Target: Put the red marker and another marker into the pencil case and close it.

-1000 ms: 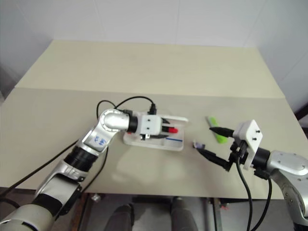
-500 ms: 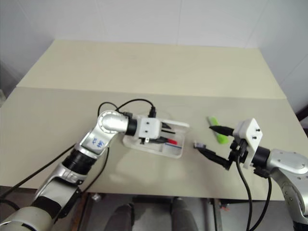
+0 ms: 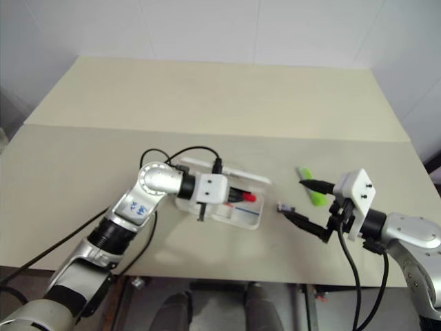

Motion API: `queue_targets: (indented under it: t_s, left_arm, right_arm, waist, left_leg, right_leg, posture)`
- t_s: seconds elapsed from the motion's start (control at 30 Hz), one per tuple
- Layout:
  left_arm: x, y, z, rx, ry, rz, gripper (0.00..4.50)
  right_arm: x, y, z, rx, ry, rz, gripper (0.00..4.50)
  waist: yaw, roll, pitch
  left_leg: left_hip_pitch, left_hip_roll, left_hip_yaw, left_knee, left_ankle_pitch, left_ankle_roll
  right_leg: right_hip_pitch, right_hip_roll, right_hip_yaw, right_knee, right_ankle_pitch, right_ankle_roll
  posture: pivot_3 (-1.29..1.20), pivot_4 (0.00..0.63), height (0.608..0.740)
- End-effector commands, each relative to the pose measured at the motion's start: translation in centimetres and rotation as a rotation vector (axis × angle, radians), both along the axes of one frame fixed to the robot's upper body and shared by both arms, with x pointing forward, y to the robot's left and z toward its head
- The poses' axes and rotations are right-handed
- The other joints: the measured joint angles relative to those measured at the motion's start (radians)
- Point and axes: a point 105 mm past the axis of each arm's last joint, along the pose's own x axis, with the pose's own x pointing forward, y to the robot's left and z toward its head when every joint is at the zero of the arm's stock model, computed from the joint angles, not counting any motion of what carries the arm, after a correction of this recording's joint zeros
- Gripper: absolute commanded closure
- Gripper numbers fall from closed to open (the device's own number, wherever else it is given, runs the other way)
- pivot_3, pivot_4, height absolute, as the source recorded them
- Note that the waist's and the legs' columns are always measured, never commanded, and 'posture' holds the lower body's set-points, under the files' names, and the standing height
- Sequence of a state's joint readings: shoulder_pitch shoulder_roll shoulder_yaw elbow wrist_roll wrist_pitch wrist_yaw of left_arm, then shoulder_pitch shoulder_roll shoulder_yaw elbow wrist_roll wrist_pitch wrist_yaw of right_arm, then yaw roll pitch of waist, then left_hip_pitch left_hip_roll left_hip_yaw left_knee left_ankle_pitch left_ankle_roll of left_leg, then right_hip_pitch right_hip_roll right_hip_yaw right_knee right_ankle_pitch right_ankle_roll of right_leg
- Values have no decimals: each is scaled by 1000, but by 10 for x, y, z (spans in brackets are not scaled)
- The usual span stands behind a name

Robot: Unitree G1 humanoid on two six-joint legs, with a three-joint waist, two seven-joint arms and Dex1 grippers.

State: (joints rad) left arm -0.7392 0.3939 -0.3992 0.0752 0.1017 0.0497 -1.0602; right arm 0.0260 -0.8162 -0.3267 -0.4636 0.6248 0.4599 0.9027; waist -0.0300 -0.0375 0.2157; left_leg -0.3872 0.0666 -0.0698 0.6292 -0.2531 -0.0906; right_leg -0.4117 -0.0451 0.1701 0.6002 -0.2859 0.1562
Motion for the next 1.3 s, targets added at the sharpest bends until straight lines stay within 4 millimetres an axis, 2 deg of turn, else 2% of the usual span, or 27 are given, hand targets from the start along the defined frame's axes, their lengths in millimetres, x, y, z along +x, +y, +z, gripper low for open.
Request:
queue_targets:
  t_s: [0.03, 0.23, 0.27, 0.33, 0.53, 0.7, 0.73, 0.9, 1.03, 1.17, 1.3]
  left_arm:
    - [-11, -4, 14, -21, -24, -50, 4444]
    - [-30, -1, 22, -17, 39, -111, 4444]
    - [-33, 0, 24, -17, 54, -119, 4274]
    - [-35, 1, 28, -27, 76, -118, 3847]
    - [-42, 7, 40, -59, 121, -139, 1875]
    - [-52, 11, 61, -130, 162, -209, 159]
    - [-51, 12, 64, -145, 164, -211, 33]
    - [-53, 15, 85, -243, 163, -257, 33]
    - [-51, 22, 99, -339, 134, -287, 33]
    - [-52, 39, 93, -322, 162, -308, 33]
    - [-42, 54, 83, -302, 186, -261, 33]
  right_arm:
    - [-1, 1, 6, 0, -29, 12, 0]
    - [-1, 1, 6, -1, -28, 16, 0]
    - [-1, 1, 6, -1, -28, 17, 0]
    - [-1, 0, 6, -3, -28, 18, 0]
    - [0, -1, 5, -7, -25, 19, 0]
    - [1, -3, 5, -5, -16, 12, 0]
    - [1, -3, 5, -4, -15, 9, 0]
    - [10, -10, 4, 7, -19, -55, 0]
    - [32, -30, -5, -47, -32, -206, 0]
    - [57, -50, -22, -88, -1, -370, 0]
    - [73, -49, -30, -31, 25, -423, 0]
  waist:
    - [0, 0, 0]
    - [-1, 0, 0]
    - [-1, 0, 0]
    - [-1, 0, 0]
    - [-2, 0, 0]
    - [-1, 0, 0]
    - [-1, 0, 0]
    - [-2, 0, 0]
    - [-3, 0, 0]
    - [-9, 0, 0]
    - [-18, 1, 0]
  left_leg:
    - [0, 0, 0, 0, 0, 0]
    - [0, 0, 0, 0, 0, 0]
    - [0, 0, 0, 0, 0, 0]
    - [0, 0, 0, 0, 0, 0]
    - [0, 0, 0, 0, 0, 0]
    - [0, 0, 0, 0, 0, 0]
    - [0, 0, 0, 0, 0, 0]
    - [0, 0, 0, 1, 0, 0]
    - [0, 0, 0, 1, 0, 0]
    - [0, 0, 0, 0, 0, 0]
    - [0, 0, 0, 0, 0, 0]
  right_leg:
    - [0, 0, 0, 0, 0, 0]
    - [0, 0, 0, 0, 0, 0]
    - [0, 0, 0, 0, 0, 0]
    - [0, 0, 0, 0, 0, 0]
    - [0, 0, 0, 0, 0, 0]
    - [0, 0, 0, 0, 0, 0]
    - [0, 0, 0, 0, 0, 0]
    - [0, 0, 0, 0, 0, 0]
    - [0, 0, 0, 0, 0, 0]
    - [0, 0, 0, 0, 0, 0]
    - [0, 0, 0, 0, 0, -1]
  posture:
    - [0, 150, 740]
    - [0, 150, 740]
    - [0, 150, 740]
    - [0, 150, 740]
    - [0, 150, 740]
    - [0, 150, 740]
    - [0, 150, 740]
    - [0, 150, 740]
    - [0, 150, 740]
    - [0, 150, 740]
    - [0, 150, 740]
